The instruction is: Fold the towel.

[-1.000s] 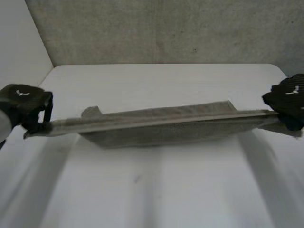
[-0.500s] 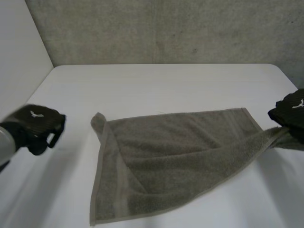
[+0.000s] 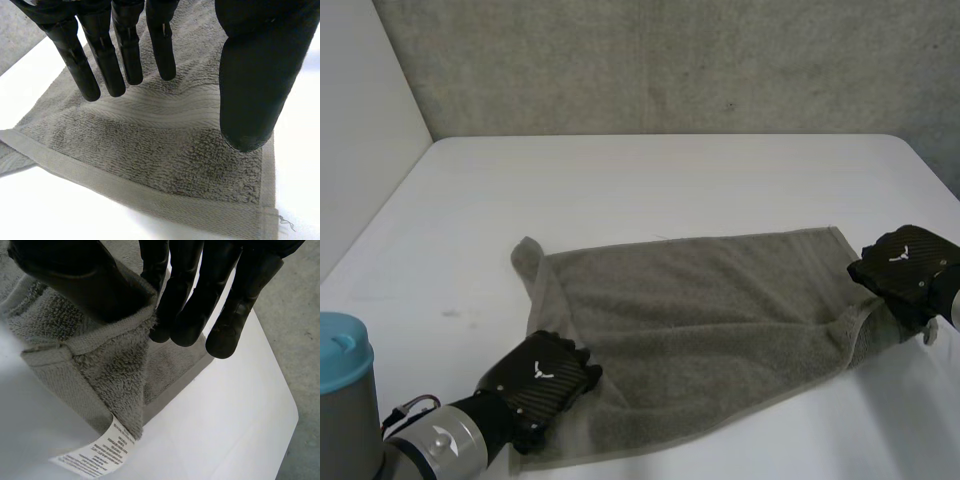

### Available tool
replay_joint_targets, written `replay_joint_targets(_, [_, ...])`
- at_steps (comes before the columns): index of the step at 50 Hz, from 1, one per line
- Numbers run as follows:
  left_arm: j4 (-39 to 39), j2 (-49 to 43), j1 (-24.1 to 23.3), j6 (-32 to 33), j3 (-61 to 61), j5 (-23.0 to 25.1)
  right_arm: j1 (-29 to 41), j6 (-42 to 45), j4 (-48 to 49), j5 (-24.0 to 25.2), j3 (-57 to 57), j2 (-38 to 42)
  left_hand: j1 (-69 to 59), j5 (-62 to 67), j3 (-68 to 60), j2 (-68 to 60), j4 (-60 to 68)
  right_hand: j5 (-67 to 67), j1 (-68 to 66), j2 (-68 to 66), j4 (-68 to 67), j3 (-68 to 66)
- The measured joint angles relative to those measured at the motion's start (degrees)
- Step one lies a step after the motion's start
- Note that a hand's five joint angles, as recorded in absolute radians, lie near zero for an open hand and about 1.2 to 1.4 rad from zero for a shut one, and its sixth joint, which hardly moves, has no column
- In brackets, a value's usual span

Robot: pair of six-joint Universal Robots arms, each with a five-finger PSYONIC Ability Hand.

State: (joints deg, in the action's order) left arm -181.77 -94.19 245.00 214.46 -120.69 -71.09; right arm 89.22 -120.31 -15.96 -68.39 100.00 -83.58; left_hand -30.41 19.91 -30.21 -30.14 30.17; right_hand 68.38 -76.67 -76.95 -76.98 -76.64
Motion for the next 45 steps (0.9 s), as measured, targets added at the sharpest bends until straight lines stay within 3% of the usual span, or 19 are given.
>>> replay_joint_targets(23, [-8.18,-2.93,0.69,0.08,-4.65,-0.19,0.26,0.08,4.97,0.17,4.97,-0.1,-2.05,2.63,-2.28,-2.34,2.29,0.0,0.0,0.0,0.0,0.0])
replay_joint_targets(38, [-9.43,-5.86,0.74,0.08,-4.21,-0.15,0.32,0.07,6.16,0.38,6.1,-0.1,-13.35,14.21,-14.01,-14.06,14.07,0.0,0.0,0.0,0.0,0.0])
replay_joint_targets(45, [-9.74,-6.93,0.8,0.09,-3.83,-0.14,0.26,0.07,6.58,0.44,6.38,-0.09,-25.06,30.58,-30.42,-30.91,30.56,0.0,0.0,0.0,0.0,0.0])
